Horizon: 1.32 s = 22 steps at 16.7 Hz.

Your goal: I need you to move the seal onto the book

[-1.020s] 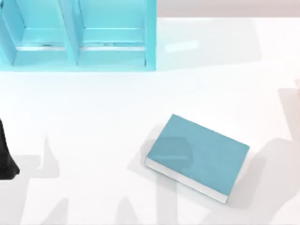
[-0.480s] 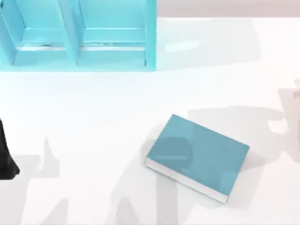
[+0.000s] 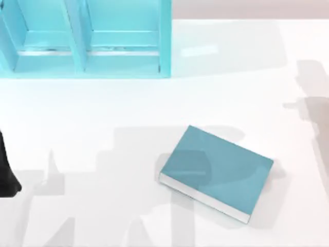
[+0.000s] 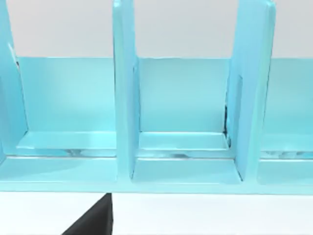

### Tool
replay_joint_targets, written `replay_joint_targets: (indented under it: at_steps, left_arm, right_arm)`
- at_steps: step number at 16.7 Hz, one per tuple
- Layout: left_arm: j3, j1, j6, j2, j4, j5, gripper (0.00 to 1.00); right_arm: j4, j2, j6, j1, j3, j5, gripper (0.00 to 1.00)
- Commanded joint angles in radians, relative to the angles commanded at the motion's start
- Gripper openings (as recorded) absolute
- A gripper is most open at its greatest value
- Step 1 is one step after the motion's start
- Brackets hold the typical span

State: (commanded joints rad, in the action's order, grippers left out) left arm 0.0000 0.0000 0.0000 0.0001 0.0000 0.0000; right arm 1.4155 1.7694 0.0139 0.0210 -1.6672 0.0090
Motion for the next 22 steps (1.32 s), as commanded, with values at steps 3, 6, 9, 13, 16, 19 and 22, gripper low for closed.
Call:
replay_joint_targets:
  at_steps: [3, 6, 9, 13, 16, 19, 22]
  left_arm:
    - [0.0, 0.0, 0.0, 0.0, 0.0, 0.0, 1.0]
    - [0.0, 0.0, 0.0, 0.0, 0.0, 0.0, 1.0]
    - [0.0, 0.0, 0.0, 0.0, 0.0, 0.0, 1.0]
    - [0.0, 0.0, 0.0, 0.0, 0.0, 0.0, 1.0]
    - [0.0, 0.0, 0.0, 0.0, 0.0, 0.0, 1.0]
    - [0.0, 0.0, 0.0, 0.0, 0.0, 0.0, 1.0]
    - [0.0, 0.0, 0.0, 0.0, 0.0, 0.0, 1.0]
  right_arm:
    - [0.007, 0.032, -0.002, -0.019, 0.009, -0.006, 0.0]
    - [0.005, 0.03, 0.0, -0.014, 0.008, -0.007, 0.0]
    - [-0.004, 0.047, 0.032, -0.048, 0.008, -0.007, 0.0]
    - [-0.03, 0.115, 0.146, -0.187, 0.022, -0.012, 0.0]
    - [-0.066, 0.17, 0.254, -0.319, 0.039, -0.015, 0.0]
    - [-0.12, 0.209, 0.384, -0.453, 0.054, -0.018, 0.0]
    - [-0.186, 0.232, 0.519, -0.567, 0.067, -0.018, 0.0]
